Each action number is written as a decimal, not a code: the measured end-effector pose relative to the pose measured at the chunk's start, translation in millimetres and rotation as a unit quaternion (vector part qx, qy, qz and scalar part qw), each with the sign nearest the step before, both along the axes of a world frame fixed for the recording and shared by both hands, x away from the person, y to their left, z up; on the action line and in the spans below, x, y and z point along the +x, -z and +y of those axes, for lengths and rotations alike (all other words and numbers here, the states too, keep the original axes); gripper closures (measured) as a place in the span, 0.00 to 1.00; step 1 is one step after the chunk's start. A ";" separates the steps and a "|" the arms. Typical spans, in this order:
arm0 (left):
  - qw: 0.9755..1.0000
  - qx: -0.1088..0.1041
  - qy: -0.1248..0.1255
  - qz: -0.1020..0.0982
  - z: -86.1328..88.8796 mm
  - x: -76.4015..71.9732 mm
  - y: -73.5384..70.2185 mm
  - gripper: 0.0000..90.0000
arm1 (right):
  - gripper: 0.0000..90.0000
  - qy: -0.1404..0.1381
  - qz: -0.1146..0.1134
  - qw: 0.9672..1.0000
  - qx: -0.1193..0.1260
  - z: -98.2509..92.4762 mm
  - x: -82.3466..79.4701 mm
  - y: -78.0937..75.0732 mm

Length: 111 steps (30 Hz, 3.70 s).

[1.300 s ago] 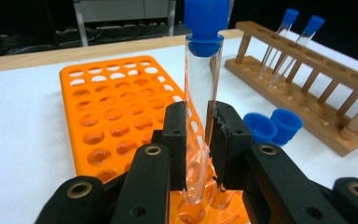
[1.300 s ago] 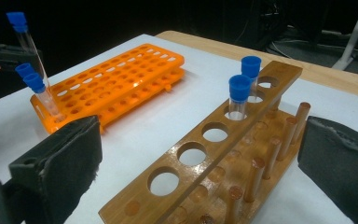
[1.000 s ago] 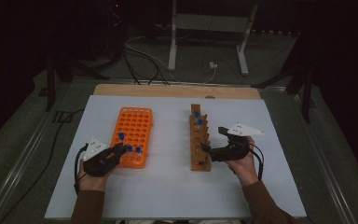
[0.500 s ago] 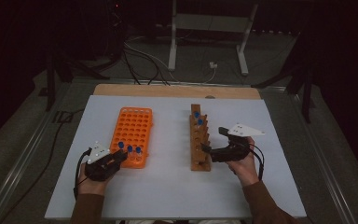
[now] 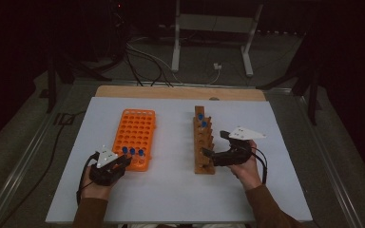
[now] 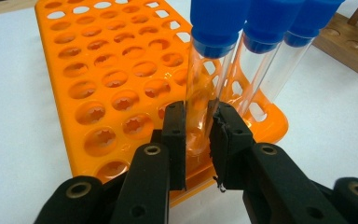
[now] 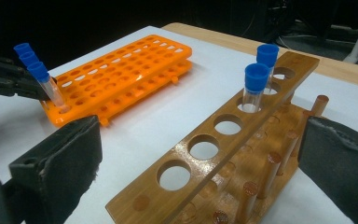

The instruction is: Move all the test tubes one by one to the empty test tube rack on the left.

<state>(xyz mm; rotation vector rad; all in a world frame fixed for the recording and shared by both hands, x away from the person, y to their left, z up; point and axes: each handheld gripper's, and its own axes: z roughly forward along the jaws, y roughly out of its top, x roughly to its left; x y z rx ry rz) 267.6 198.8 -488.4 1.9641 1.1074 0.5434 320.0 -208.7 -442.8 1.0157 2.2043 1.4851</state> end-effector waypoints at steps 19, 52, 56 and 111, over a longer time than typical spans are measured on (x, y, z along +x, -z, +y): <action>0.999 -0.038 -0.003 -0.034 8.7 -5.9 -10.7 0.85 | 0.00 -0.005 0.002 1.000 -0.004 2.1 -0.9 1.3; 0.997 -0.075 0.009 0.000 12.8 -8.9 -6.7 0.58 | 0.06 0.005 0.000 1.000 -0.009 6.2 15.9 -2.7; 0.995 -0.099 0.006 -0.007 17.1 -11.5 -10.2 0.42 | 0.11 0.011 0.001 1.000 -0.022 10.1 25.6 -1.9; 0.996 -0.079 -0.038 -0.034 14.1 -10.9 -11.5 0.01 | 0.85 0.062 -0.021 0.995 -0.073 37.8 67.4 22.5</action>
